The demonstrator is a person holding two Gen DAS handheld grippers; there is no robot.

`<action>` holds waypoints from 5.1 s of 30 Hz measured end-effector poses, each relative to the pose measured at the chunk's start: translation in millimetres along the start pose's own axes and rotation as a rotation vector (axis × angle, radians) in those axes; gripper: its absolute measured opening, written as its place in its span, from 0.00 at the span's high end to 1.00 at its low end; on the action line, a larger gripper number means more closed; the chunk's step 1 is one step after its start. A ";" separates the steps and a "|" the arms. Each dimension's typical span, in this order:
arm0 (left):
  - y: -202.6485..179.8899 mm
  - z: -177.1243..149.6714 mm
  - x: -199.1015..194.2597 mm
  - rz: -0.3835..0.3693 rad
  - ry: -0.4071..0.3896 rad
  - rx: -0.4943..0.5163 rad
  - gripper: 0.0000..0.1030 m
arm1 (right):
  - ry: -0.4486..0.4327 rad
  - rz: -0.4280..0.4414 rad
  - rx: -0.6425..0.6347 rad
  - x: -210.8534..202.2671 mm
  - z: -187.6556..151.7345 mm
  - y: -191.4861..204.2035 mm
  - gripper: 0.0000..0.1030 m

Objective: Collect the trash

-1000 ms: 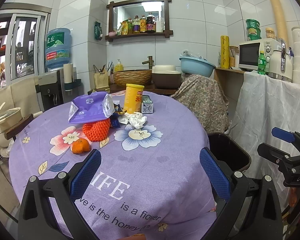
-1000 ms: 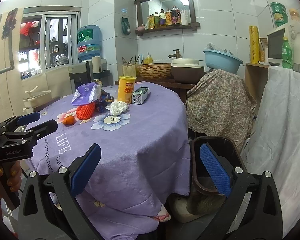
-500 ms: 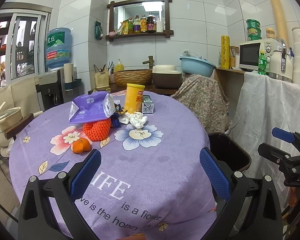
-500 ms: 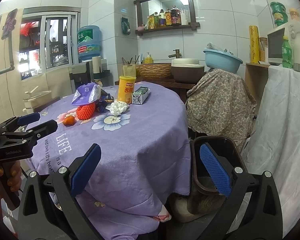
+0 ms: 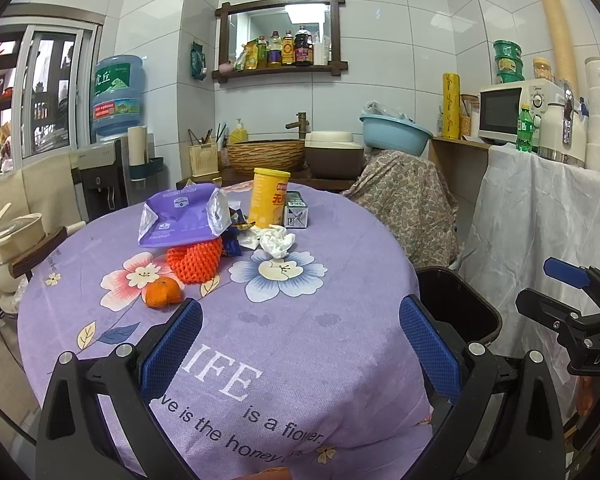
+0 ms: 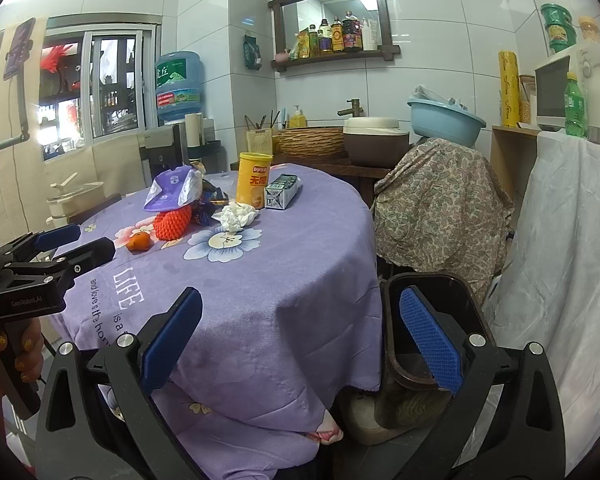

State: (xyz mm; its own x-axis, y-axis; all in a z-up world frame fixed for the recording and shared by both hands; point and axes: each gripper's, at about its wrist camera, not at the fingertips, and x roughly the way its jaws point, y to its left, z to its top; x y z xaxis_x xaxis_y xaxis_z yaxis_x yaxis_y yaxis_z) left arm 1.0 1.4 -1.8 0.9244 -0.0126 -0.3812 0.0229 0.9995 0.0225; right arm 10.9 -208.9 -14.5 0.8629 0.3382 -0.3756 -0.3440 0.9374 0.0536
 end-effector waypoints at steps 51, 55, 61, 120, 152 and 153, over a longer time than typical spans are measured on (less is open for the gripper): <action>194.5 51.0 106.0 0.139 0.193 -0.122 0.07 | 0.438 0.488 -0.035 221.1 64.8 85.5 0.05; 226.0 64.3 126.0 0.132 0.191 -0.186 0.16 | 0.404 0.406 -0.100 241.4 82.8 89.0 0.06; 253.6 67.2 153.8 0.134 0.234 -0.250 0.28 | 0.459 0.337 -0.189 289.2 93.5 100.1 0.18; 158.0 90.5 119.2 -0.206 0.098 -0.166 0.89 | 0.262 0.316 -0.008 202.6 100.6 -4.1 0.92; -154.2 72.7 252.7 -0.473 0.350 0.117 0.89 | 0.634 -0.248 0.453 268.6 -99.4 -268.6 0.83; -158.7 70.9 257.3 -0.467 0.361 0.120 0.89 | 0.636 -0.253 0.453 269.0 -101.2 -268.4 0.80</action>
State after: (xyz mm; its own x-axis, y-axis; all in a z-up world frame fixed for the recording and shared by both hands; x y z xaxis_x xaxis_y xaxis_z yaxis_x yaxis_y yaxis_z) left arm 262.2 -162.5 -37.9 0.6193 -0.4176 -0.6649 0.4578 0.8800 -0.1263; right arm 297.9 -377.9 -223.6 0.4727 0.1277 -0.8719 0.1334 0.9677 0.2140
